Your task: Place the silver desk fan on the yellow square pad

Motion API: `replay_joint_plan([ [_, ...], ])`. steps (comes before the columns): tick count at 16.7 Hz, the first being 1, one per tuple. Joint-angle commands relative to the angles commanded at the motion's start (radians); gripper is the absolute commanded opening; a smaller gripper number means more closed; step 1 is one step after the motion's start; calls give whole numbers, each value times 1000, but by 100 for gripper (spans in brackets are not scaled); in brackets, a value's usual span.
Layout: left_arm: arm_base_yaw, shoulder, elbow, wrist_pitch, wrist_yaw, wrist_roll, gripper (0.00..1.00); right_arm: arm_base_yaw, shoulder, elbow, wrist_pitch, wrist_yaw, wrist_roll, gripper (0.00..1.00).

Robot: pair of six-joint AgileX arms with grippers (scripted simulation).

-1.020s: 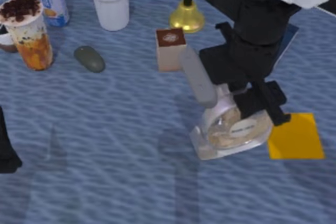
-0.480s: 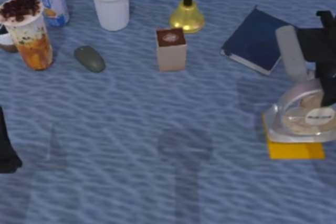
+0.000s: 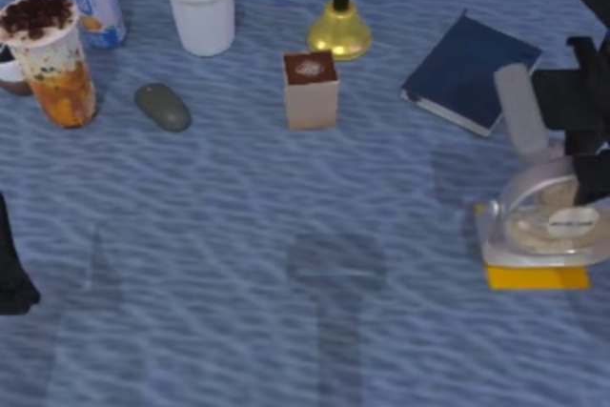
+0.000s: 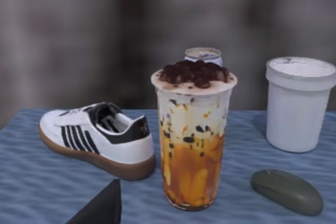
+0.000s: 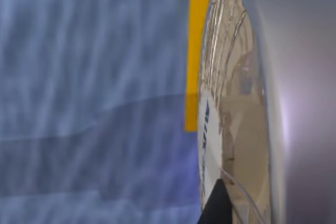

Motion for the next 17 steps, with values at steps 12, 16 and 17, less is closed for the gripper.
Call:
replay_joint_plan([
  [12,0,0,0,0,0,0,100,-3,3,-48,56,-1,-2,45],
  [16,0,0,0,0,0,0,100,-3,3,-48,56,-1,-2,75],
  [17,0,0,0,0,0,0,100,-3,3,-48,56,-1,-2,83],
])
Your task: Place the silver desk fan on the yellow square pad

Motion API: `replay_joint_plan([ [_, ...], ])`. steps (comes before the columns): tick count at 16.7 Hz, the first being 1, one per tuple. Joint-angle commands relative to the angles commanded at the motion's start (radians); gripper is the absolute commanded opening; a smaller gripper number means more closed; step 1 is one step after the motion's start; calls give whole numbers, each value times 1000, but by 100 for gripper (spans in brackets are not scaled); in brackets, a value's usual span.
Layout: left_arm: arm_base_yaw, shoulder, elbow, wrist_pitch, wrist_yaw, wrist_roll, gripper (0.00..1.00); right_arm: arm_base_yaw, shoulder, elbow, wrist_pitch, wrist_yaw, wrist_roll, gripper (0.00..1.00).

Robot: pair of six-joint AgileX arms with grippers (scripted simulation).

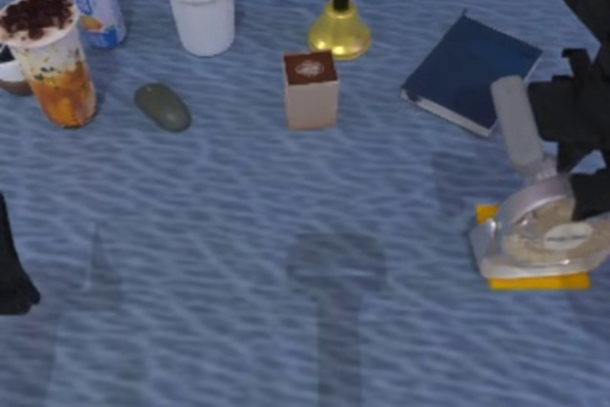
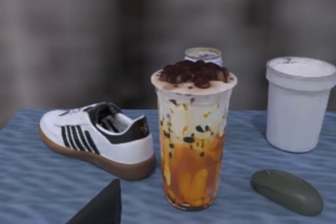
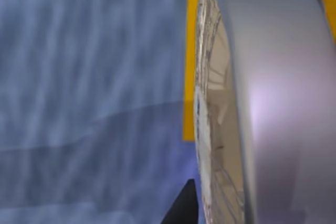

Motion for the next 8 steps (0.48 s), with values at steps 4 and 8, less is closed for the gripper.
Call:
replay_joint_plan([
  [4,0,0,0,0,0,0,100,0,0,0,0,0,0,100],
  [8,0,0,0,0,0,0,100,0,0,0,0,0,0,100],
])
